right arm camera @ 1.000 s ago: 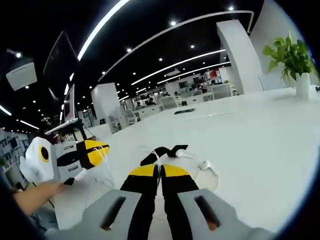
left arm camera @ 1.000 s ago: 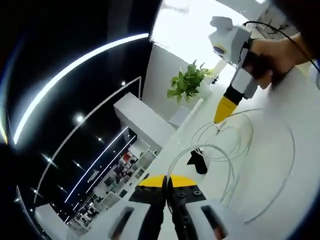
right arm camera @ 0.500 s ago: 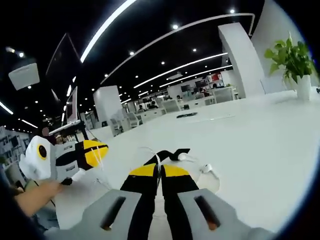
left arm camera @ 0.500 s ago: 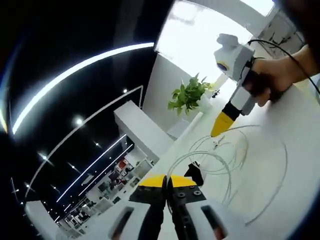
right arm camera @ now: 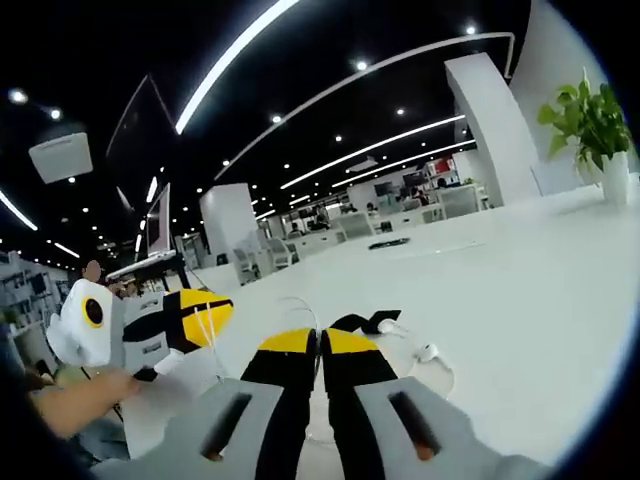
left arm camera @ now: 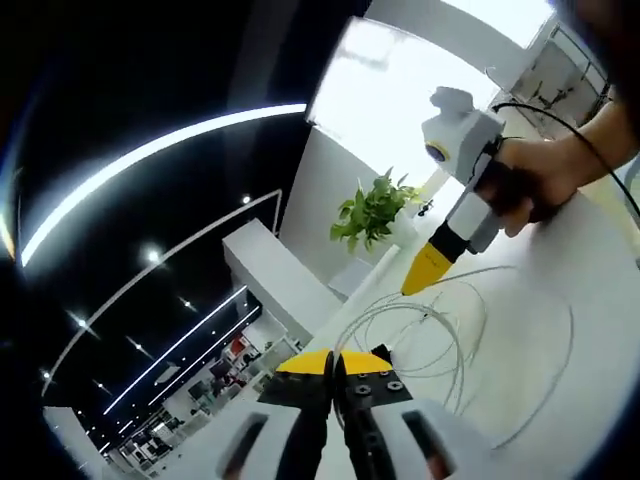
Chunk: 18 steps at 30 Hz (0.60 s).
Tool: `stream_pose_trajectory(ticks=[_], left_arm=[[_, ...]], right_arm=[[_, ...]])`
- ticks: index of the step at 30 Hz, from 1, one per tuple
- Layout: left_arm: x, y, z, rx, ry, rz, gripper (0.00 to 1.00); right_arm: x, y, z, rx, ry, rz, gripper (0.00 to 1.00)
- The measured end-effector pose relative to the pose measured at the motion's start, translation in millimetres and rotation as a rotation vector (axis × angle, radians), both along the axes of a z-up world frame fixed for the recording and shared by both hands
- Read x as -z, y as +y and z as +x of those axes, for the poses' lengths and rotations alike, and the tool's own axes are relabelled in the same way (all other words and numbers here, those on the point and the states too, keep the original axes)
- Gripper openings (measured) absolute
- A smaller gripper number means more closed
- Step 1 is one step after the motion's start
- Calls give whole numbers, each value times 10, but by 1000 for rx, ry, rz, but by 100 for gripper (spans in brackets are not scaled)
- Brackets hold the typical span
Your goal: Peel open the Velcro strap on the desktop, arrange the wired earphones neatly onto it, and close the Velcro strap to secure them.
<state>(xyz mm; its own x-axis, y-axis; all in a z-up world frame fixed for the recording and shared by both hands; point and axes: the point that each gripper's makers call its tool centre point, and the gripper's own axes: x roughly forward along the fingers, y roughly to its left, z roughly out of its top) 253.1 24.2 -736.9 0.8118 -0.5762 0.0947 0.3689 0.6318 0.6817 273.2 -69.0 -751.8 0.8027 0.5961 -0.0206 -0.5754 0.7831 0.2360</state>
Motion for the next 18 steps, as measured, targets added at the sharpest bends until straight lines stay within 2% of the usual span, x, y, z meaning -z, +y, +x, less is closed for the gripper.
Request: stream_pose_trajectory(ticks=[9,18], left_arm=[[-14,-80,-35,34,-16,11,5],[-4,-93,-42,32,-30,35,5]], right_arm=[[-49,130,-109,-53,-37,-6,5],[-90,279,-171,-79,-38,46,5]])
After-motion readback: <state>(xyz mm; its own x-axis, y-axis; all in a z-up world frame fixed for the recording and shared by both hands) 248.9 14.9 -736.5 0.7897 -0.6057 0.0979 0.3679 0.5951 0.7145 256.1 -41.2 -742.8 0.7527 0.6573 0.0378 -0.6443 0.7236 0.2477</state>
